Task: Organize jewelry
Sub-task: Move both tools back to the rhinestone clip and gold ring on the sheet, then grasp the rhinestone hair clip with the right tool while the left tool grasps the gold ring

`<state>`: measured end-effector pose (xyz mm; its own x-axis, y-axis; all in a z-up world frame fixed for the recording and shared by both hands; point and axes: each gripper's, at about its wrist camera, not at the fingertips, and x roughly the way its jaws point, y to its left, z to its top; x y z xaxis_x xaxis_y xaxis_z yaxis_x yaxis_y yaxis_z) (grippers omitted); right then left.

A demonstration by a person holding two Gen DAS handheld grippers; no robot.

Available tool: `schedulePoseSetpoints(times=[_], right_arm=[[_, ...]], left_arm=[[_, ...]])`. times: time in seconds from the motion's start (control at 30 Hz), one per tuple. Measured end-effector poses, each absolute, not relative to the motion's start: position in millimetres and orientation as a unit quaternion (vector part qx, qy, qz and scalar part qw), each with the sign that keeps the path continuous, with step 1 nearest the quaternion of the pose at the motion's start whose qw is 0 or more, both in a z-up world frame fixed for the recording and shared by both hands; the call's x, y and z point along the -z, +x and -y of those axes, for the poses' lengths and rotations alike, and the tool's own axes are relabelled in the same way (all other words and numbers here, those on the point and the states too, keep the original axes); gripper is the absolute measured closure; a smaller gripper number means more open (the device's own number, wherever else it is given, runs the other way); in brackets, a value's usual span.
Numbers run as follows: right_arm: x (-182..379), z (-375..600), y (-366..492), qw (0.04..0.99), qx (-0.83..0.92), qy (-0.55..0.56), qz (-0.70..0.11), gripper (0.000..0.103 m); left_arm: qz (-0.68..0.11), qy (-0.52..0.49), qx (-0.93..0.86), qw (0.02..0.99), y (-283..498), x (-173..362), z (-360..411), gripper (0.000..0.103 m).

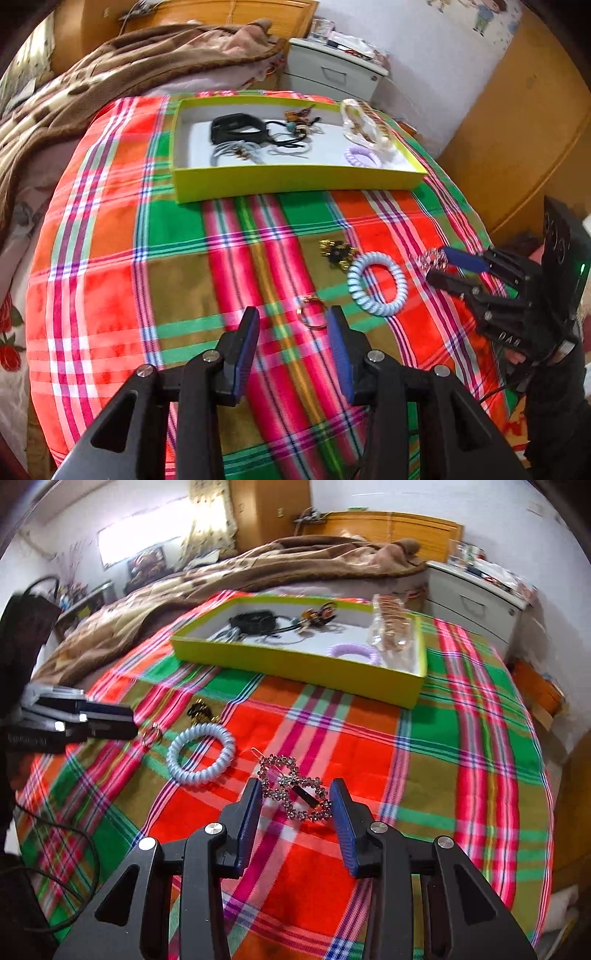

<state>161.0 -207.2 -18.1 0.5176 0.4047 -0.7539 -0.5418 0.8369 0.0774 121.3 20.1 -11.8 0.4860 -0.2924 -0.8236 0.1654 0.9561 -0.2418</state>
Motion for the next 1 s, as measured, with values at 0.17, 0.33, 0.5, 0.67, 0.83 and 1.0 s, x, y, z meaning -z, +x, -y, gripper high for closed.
schedulePoseSetpoints(times=[0.17,0.33,0.5,0.67,0.83,1.0], right_arm=[[11.4,219.6,157.5,0.875,-0.263,-0.050,-0.402,0.064],[8.9,226.5,153.3,0.880,-0.254,-0.036,-0.399,0.064],[7.4,227.0,151.5,0.881,-0.255,-0.027,-0.398,0.064],[5.2,223.0,149.0,0.882,-0.258,-0.031,-0.394,0.064],[4.1,221.5,148.8,0.883,-0.257,-0.030,-0.392,0.064],[3.7,219.1,149.0,0.883,-0.256,-0.029,-0.392,0.064]], left_arm=[[-0.493,-0.031,0.125,0.861,123.3,16.8,-4.9,0.063],[-0.493,-0.010,0.117,0.862,124.1,20.2,2.4,0.062],[-0.488,0.006,0.104,0.867,127.8,21.6,7.8,0.062],[-0.488,0.021,0.094,0.868,128.4,21.8,9.8,0.070],[-0.488,0.012,0.091,0.868,128.4,21.5,2.5,0.081],[-0.486,0.008,0.092,0.869,128.1,21.8,0.3,0.081]])
